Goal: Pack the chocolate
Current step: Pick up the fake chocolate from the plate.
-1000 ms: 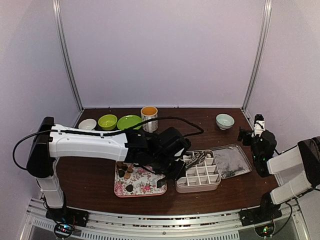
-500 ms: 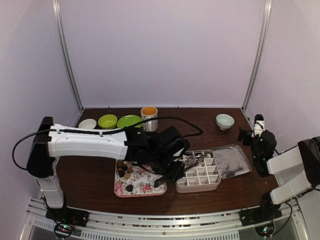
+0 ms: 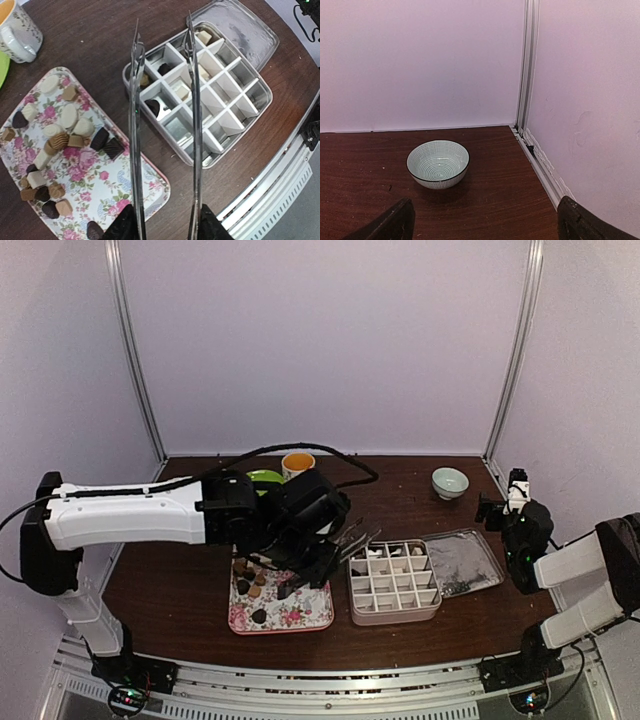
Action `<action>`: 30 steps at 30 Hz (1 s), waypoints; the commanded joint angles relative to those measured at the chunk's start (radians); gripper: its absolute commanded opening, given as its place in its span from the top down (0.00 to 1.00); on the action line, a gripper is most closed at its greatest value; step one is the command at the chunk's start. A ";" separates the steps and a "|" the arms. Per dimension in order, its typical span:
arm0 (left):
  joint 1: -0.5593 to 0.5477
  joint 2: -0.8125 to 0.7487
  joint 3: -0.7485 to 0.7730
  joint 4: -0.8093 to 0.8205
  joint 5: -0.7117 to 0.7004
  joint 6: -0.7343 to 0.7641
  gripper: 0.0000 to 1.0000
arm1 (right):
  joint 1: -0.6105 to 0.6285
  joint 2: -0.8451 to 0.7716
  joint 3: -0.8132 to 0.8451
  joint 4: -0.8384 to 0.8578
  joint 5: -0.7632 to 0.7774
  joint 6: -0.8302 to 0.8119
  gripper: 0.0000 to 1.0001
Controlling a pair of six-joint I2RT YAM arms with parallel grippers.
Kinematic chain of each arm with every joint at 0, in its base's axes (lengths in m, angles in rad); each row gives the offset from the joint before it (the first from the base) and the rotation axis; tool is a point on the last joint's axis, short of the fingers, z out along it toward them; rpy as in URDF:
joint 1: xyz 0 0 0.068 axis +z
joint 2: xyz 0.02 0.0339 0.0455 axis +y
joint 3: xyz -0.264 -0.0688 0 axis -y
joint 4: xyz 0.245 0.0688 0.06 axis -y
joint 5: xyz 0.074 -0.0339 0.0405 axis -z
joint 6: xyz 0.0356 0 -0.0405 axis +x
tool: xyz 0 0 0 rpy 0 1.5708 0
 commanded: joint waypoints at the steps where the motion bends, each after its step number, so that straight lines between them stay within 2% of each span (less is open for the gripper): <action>1: 0.002 -0.059 -0.020 -0.160 -0.118 -0.042 0.59 | -0.004 0.002 0.014 0.000 0.005 0.001 0.00; 15: 0.053 -0.256 -0.285 -0.298 -0.139 -0.177 0.59 | -0.005 0.002 0.014 0.000 0.004 0.001 0.00; 30: 0.061 -0.278 -0.377 -0.368 -0.070 -0.203 0.58 | -0.005 0.002 0.014 0.000 0.004 0.001 0.00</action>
